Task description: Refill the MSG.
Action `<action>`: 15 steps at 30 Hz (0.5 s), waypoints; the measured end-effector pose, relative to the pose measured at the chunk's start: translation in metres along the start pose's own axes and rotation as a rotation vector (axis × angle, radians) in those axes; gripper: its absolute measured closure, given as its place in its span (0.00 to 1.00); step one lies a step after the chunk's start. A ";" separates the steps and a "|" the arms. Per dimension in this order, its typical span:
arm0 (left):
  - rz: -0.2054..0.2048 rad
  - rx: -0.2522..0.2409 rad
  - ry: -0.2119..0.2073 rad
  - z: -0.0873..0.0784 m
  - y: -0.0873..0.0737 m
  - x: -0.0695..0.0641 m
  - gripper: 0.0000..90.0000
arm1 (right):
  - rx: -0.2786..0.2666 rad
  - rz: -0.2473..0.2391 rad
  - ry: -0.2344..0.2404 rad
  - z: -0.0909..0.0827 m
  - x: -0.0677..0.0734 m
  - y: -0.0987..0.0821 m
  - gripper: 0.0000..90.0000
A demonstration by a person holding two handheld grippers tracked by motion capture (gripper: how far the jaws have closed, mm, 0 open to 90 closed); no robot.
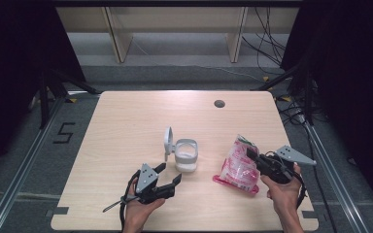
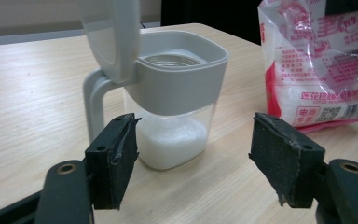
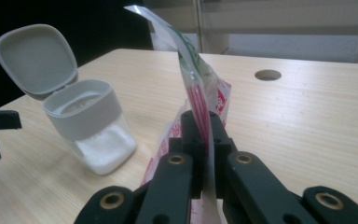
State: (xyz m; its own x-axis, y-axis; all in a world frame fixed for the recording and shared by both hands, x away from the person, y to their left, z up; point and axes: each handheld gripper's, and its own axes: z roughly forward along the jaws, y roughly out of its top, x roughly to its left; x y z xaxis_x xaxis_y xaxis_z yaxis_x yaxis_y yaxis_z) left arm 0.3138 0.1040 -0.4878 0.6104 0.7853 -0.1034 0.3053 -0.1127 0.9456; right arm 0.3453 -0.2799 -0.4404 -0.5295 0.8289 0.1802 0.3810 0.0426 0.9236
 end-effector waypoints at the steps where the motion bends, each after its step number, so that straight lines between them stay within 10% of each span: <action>1: -0.003 -0.004 0.000 0.000 0.000 0.001 0.34 | -0.004 0.011 0.003 0.001 -0.001 -0.002 1.00; 15: 0.011 0.007 0.027 -0.008 0.005 0.013 0.35 | 0.027 0.005 -0.038 0.003 -0.010 -0.009 0.99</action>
State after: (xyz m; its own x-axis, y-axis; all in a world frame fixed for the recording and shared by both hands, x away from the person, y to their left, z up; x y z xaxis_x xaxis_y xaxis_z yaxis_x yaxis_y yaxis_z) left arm 0.3175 0.1182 -0.4825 0.5940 0.8000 -0.0845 0.3036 -0.1257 0.9445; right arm 0.3493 -0.2871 -0.4511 -0.4981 0.8500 0.1714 0.4046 0.0530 0.9130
